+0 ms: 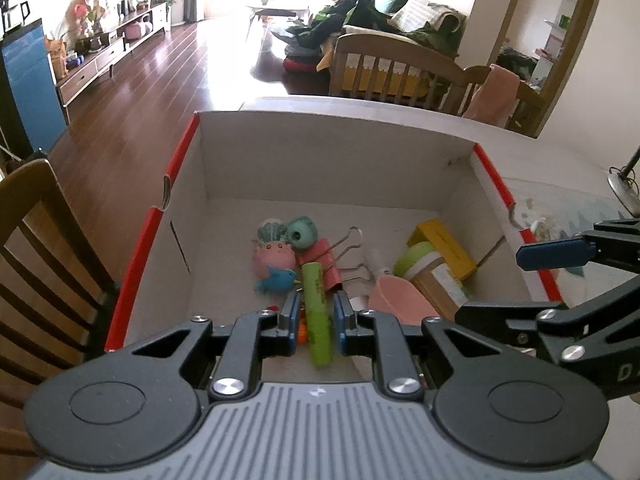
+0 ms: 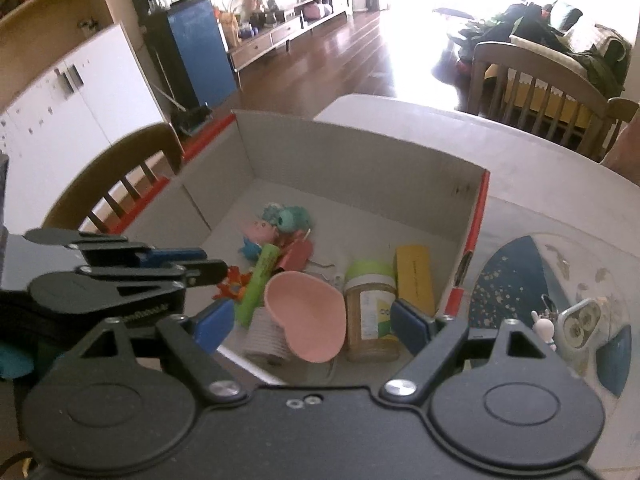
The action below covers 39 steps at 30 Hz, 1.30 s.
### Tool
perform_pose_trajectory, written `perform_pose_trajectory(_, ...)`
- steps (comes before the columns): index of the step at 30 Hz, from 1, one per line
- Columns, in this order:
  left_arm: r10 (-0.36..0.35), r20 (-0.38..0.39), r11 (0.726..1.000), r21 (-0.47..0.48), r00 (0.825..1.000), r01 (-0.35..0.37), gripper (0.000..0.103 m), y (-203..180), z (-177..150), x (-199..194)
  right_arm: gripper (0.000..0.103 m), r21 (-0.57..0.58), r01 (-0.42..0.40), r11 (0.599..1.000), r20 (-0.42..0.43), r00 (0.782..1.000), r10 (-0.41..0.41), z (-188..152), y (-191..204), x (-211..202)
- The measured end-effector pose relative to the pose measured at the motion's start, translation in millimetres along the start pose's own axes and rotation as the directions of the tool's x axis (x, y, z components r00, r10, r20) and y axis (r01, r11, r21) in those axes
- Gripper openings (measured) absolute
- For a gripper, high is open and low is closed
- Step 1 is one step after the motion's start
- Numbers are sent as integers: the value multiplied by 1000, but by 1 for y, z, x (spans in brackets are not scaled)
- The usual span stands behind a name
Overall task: Organize rigid objects
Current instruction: 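Open left tool to drop glue stick while right tool releases heart dish, then withdraw both tools from the box back over the table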
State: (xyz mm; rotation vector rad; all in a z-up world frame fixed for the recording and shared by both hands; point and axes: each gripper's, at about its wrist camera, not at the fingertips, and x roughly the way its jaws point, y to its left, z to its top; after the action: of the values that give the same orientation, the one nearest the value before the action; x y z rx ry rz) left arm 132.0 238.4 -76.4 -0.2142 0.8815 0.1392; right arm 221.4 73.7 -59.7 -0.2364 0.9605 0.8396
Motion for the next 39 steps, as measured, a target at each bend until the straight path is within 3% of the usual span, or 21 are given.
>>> perform_pose_trajectory(10,-21,40,999,37,999,19,17,-17,3,-28,85,51,-55,997,74,996,51,-7,-5,-36)
perform_pose_trajectory(21,-18,92,997,82,996,11,17,-46,6,-59,89,62,-116,991,192,976,102,-24,-21,-91)
perform_pose_trajectory(30,-74,113,993,101,991,62,17,-81,9,-72,92,99,-133,986,269,958,102,-50,-56,-139)
perform_pose_trajectory(39,-107,118,991,95,987,96,17,-122,9,-68,93,168,-71,983,291,957,20,-86,-109,-169)
